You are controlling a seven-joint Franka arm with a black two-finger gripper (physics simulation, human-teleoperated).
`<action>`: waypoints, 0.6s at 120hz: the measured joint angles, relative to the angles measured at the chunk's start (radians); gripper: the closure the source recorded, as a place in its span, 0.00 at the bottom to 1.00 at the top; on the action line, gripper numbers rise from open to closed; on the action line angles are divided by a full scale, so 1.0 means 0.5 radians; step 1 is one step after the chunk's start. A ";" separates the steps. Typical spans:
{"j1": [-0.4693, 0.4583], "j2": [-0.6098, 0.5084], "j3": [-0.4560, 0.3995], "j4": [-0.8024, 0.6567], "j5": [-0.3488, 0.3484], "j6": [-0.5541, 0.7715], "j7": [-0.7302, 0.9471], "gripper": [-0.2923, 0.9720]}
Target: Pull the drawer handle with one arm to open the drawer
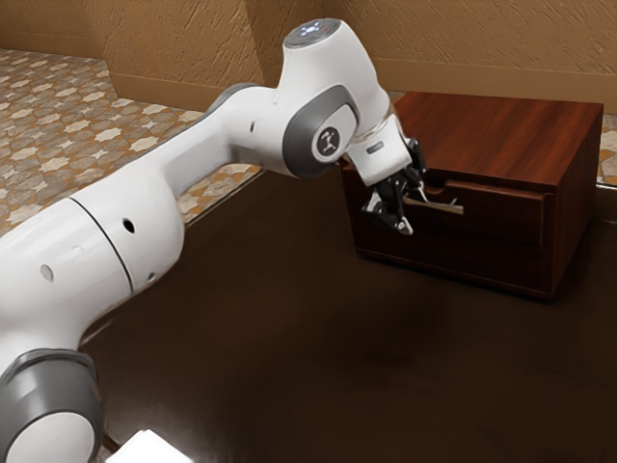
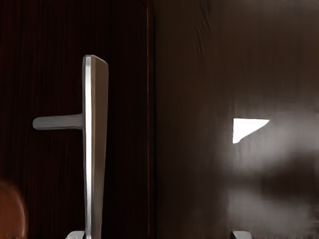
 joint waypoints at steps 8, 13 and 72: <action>0.004 -0.009 0.000 -0.005 -0.002 -0.023 -0.013 0.54; 0.005 -0.017 -0.002 -0.006 -0.003 -0.041 -0.021 0.56; 0.051 -0.125 -0.005 -0.097 -0.088 -0.201 -0.130 0.83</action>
